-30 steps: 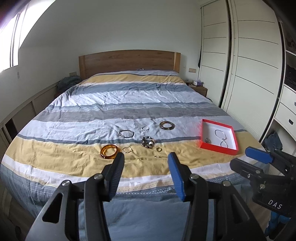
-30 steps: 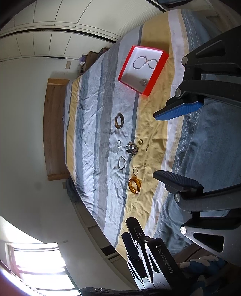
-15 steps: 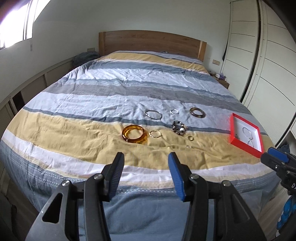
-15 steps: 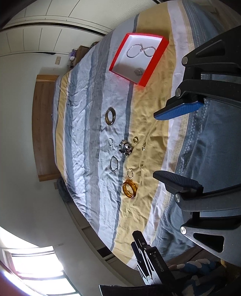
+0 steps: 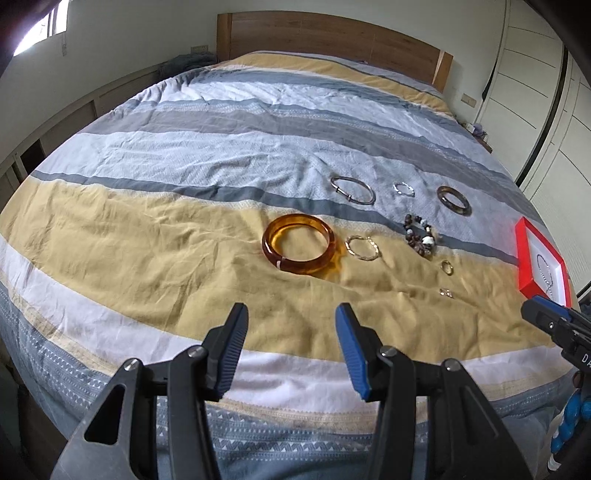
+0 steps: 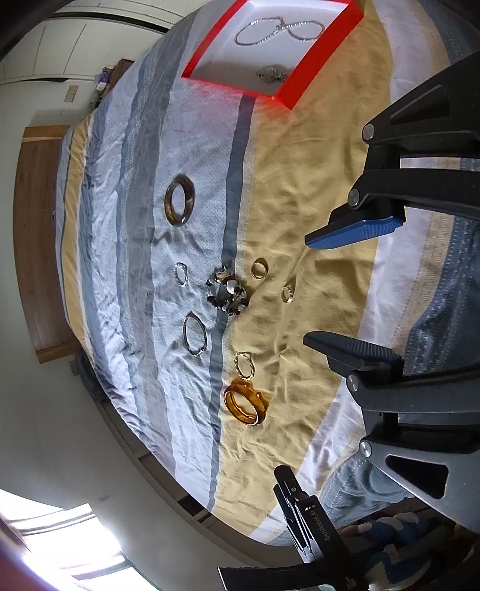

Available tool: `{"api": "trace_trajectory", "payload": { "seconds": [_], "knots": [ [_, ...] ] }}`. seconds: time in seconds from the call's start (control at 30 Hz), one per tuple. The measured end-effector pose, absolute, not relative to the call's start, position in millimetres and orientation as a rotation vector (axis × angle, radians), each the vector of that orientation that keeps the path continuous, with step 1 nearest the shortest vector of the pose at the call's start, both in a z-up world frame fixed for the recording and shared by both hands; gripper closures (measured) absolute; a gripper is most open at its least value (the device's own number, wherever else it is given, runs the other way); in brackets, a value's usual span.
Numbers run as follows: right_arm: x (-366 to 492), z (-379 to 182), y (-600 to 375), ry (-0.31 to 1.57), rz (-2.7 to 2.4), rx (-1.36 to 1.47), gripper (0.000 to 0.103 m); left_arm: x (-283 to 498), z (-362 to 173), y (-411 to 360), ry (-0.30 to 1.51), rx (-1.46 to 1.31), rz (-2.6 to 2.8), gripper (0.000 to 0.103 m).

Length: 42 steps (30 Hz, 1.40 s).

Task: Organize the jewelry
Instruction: 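Grasp the amber bangle with the left gripper while the right gripper grasps a silver ring, then carry the ring into the red box and open the right gripper while the left carries the bangle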

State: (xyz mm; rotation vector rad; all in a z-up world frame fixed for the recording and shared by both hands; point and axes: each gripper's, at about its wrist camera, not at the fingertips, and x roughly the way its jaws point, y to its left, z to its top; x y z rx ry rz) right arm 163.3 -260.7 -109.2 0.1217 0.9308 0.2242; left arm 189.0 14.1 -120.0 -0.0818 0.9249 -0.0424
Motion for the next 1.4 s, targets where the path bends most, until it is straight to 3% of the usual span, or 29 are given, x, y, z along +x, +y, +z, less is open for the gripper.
{"api": "trace_trajectory", "payload": {
  "seconds": [0.37,0.87,1.03,1.4],
  "knots": [
    [230,-160,-243,1.018,0.284,0.131,0.063,263,-148,38,0.987,-0.169,0.067,0.056],
    [249,-204,-228,1.1,0.275,0.116,0.082,304,-196,37,1.068,-0.174,0.074,0.058],
    [249,-206,-228,1.089,0.275,0.121,0.087,304,-195,28,1.046,-0.113,0.074,0.092],
    [228,-179,-238,1.021,0.3,0.137,0.087,282,-166,26,0.994,-0.075,0.086,0.094]
  ]
}}
